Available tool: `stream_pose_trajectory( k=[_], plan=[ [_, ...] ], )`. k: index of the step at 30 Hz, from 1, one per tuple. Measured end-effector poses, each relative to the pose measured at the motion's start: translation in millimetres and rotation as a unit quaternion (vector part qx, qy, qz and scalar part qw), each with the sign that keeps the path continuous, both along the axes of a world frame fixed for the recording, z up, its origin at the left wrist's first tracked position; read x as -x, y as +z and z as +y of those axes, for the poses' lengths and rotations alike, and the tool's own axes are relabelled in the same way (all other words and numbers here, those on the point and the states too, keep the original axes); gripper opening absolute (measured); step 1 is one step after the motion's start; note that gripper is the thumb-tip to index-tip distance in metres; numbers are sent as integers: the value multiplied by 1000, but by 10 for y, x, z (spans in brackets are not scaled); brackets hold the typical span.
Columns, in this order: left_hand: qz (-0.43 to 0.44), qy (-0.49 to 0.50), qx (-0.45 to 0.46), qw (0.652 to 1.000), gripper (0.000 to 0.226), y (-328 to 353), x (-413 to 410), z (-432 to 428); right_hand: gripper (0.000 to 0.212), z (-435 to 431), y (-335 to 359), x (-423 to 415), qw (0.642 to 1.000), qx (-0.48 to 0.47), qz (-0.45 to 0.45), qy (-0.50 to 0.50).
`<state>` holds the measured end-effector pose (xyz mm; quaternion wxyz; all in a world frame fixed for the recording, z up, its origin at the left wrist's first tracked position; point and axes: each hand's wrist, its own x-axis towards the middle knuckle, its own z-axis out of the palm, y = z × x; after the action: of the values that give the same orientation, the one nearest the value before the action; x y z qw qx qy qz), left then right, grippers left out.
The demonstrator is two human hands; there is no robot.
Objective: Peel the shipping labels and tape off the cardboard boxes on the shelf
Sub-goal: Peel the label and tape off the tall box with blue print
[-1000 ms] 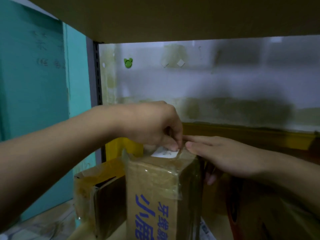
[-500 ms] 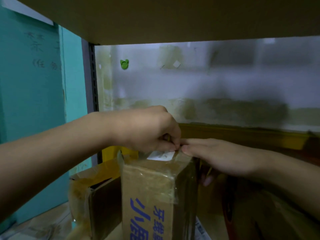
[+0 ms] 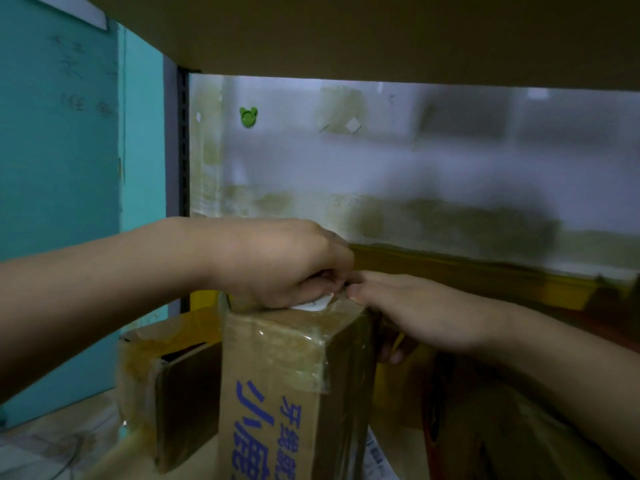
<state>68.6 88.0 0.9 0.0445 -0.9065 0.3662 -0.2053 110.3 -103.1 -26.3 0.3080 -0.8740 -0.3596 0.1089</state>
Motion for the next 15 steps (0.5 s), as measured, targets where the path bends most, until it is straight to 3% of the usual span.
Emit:
stream_pose_trajectory(
  k=[5, 15],
  plan=[
    [27, 22, -27, 999, 5, 16, 9, -42, 28, 14, -9, -34, 1000, 11, 0, -15],
    [53, 67, -51, 995, 14, 46, 67, -59, 30, 10, 13, -44, 999, 22, -22, -22]
  ],
)
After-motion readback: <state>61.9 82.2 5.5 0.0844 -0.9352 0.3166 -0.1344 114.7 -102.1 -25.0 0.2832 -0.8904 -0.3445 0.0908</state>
